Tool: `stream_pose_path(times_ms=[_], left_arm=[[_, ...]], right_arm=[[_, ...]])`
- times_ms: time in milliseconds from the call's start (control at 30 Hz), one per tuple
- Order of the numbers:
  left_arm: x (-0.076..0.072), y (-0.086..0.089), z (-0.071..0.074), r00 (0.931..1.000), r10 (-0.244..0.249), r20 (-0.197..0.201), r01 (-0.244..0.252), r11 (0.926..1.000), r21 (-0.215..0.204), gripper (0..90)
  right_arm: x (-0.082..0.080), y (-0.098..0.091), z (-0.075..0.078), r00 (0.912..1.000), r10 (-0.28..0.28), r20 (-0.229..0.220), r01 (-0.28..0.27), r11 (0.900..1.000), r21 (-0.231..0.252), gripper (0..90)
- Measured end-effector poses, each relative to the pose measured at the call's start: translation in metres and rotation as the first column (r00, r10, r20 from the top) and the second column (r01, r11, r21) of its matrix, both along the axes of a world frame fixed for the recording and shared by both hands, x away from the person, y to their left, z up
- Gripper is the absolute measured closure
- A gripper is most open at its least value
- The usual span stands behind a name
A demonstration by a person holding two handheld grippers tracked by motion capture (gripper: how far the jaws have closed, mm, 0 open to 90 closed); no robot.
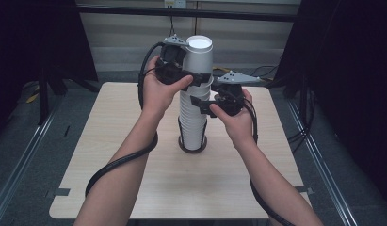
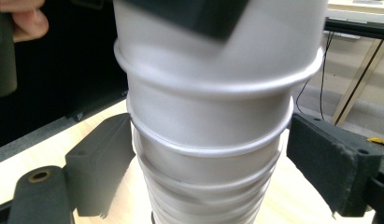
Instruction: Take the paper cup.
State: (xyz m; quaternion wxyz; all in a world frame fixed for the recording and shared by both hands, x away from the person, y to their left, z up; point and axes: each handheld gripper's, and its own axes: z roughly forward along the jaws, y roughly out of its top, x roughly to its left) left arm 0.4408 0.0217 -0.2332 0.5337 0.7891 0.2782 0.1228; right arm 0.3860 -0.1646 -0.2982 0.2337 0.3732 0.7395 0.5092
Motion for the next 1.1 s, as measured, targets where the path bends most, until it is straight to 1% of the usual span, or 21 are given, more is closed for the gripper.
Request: stream_pose_path(times_ms=[33, 67, 133, 300, 333, 433, 567, 633, 800, 933, 967, 1000, 1033, 1100], left_arm=[[0.0, 0.001, 0.003, 1.0, 0.002, 0.001, -0.002, 0.9999, -0.011, 12.1], [0.0, 0.001, 0.003, 1.0, 0.002, 0.001, -0.002, 0.9999, -0.011, 12.1], [0.0, -0.001, 0.008, 1.0, -0.006, 0.005, 0.006, 1.0, 0.008, 12.1], [-0.001, 0.001, 0.012, 0.9999, 0.002, 0.014, -0.002, 1.0, 0.001, 12.2], [-0.001, 0.0, 0.015, 0.9999, 0.004, 0.012, -0.003, 0.9999, -0.012, 12.3], [-0.001, 0.001, 0.018, 0.9997, 0.006, 0.023, -0.006, 1.0, 0.002, 12.3], [-0.001, 0.003, 0.024, 0.9994, 0.018, 0.03, -0.018, 0.9997, -0.017, 12.4], [-0.002, 0.003, 0.026, 0.9992, 0.017, 0.038, -0.016, 0.9998, -0.009, 12.6], [-0.002, 0.003, 0.029, 0.9992, 0.014, 0.037, -0.014, 0.9999, -0.004, 12.9], [-0.002, 0.003, 0.03, 0.9989, 0.016, 0.043, -0.016, 0.9999, -0.005, 13.6], [-0.003, 0.003, 0.031, 0.9989, 0.018, 0.043, -0.017, 0.9998, -0.011, 13.7], [-0.003, 0.003, 0.032, 0.999, 0.017, 0.042, -0.016, 0.9998, -0.01, 13.7], [-0.004, 0.004, 0.034, 0.999, 0.026, 0.038, -0.025, 0.9997, -0.007, 13.9], [-0.004, 0.004, 0.035, 0.9991, 0.023, 0.036, -0.023, 0.9997, -0.01, 13.9]], right_arm=[[0.0, 0.0, -0.001, 1.0, 0.003, -0.007, -0.003, 1.0, -0.003, 14.7], [0.0, 0.0, -0.001, 1.0, 0.003, -0.007, -0.003, 1.0, -0.003, 14.7], [0.0, 0.0, -0.002, 1.0, 0.003, -0.007, -0.003, 0.9999, -0.011, 14.5], [0.0, 0.001, -0.002, 1.0, 0.004, -0.007, -0.004, 0.9998, -0.018, 14.5], [0.0, 0.001, -0.002, 1.0, 0.004, -0.007, -0.004, 0.9998, -0.019, 14.5], [-0.001, 0.0, -0.003, 0.9999, 0.004, -0.012, -0.005, 0.9998, -0.021, 14.4], [0.0, 0.001, -0.003, 1.0, 0.004, -0.009, -0.005, 0.9997, -0.025, 14.2], [-0.001, 0.001, -0.003, 1.0, 0.004, -0.006, -0.004, 0.9997, -0.025, 14.2], [-0.001, 0.001, -0.003, 0.9999, 0.002, -0.01, -0.002, 0.9998, -0.021, 14.2], [-0.001, 0.001, -0.005, 0.9999, 0.003, -0.011, -0.004, 0.9996, -0.029, 15.0], [-0.001, 0.002, -0.006, 1.0, 0.001, -0.007, -0.001, 0.9991, -0.042, 16.9], [-0.001, 0.002, -0.006, 1.0, 0.001, -0.007, -0.001, 0.9991, -0.042, 16.9], [-0.001, 0.002, -0.007, 1.0, -0.001, -0.004, 0.001, 0.9993, -0.038, 16.8], [-0.001, 0.001, -0.007, 1.0, 0.002, -0.001, -0.002, 0.9994, -0.034, 16.8]])
